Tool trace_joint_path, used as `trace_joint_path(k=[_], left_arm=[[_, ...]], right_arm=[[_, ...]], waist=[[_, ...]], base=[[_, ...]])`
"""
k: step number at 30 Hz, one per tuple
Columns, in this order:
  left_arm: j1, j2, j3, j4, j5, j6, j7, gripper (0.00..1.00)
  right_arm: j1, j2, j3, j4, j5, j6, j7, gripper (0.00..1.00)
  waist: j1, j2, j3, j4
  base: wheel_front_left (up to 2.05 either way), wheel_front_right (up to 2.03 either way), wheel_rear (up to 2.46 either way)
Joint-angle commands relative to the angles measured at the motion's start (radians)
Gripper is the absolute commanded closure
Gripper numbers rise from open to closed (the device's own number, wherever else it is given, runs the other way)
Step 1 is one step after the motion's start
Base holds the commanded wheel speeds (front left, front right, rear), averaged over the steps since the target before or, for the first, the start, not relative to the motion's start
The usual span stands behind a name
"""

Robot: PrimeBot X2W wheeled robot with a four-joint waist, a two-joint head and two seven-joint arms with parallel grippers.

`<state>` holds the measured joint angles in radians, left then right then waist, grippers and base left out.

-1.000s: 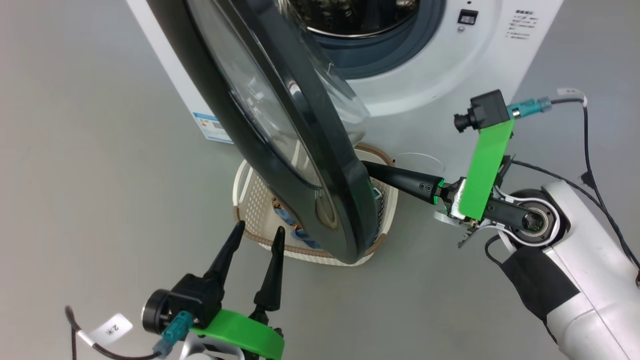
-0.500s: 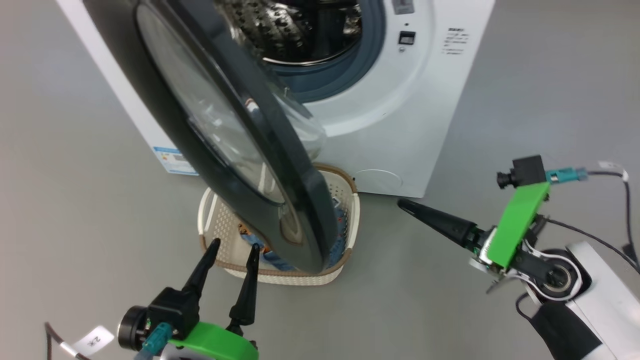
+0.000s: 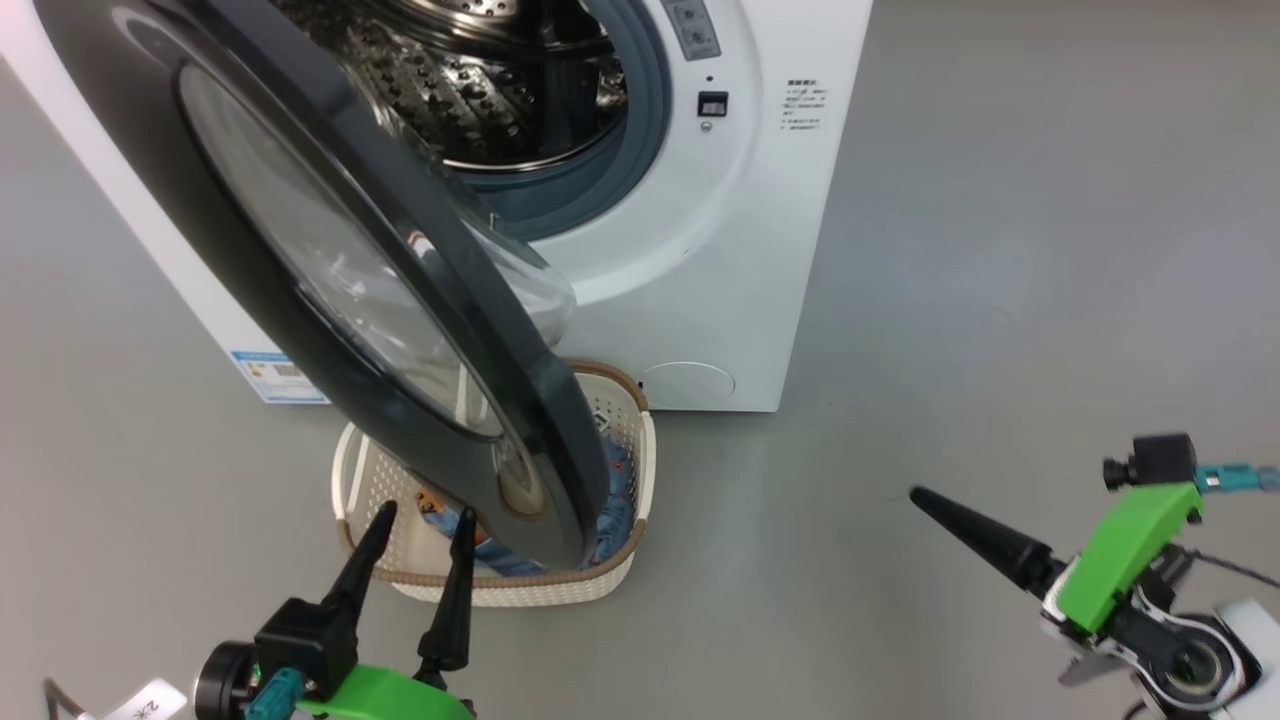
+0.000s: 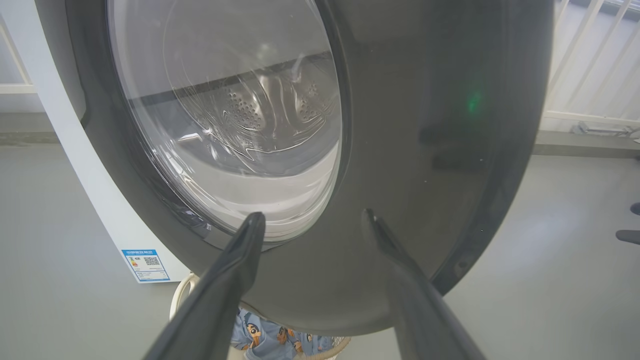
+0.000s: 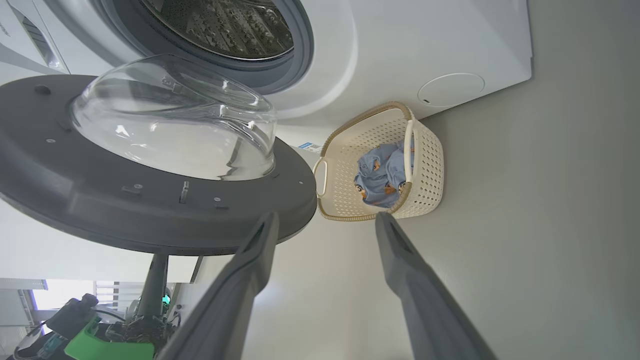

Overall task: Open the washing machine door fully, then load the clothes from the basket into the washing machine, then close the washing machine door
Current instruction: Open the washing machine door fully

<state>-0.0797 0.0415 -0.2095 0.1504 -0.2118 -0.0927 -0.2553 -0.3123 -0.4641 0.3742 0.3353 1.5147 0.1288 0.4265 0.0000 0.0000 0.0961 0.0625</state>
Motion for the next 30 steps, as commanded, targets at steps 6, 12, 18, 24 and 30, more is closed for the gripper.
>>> trace_joint_path(k=[6,12,18,24,30], left_arm=[[0.009,0.009,0.054,-0.025,0.011,-0.007,-0.006,0.0],[0.019,0.009,0.068,-0.023,0.01,-0.011,-0.006,0.0],[0.025,0.009,0.084,-0.016,-0.003,-0.011,-0.006,0.0],[0.031,0.009,0.092,-0.013,-0.01,-0.01,-0.006,0.0],[0.032,0.009,0.102,-0.015,-0.01,-0.006,-0.006,0.0]], right_arm=[[0.089,-0.069,0.031,-0.002,-0.043,0.002,-0.087,0.0],[0.142,-0.127,0.08,-0.006,-0.139,0.002,-0.252,0.0],[0.165,-0.189,0.21,0.045,-0.302,0.002,-0.493,0.0],[0.147,-0.189,0.3,0.139,-0.403,0.002,-0.679,0.0],[0.146,-0.137,0.123,0.125,-0.572,0.002,-0.688,0.0]], waist=[[0.0,0.0,-0.016,-0.028],[0.0,0.0,-0.019,-0.041],[0.0,0.0,-0.025,-0.05],[0.0,0.0,-0.03,-0.054],[0.0,0.0,-0.024,-0.061]], base=[[0.0,0.0,0.0],[0.0,0.0,0.0],[0.0,0.0,0.0],[0.0,0.0,0.0],[0.0,0.0,0.0]])
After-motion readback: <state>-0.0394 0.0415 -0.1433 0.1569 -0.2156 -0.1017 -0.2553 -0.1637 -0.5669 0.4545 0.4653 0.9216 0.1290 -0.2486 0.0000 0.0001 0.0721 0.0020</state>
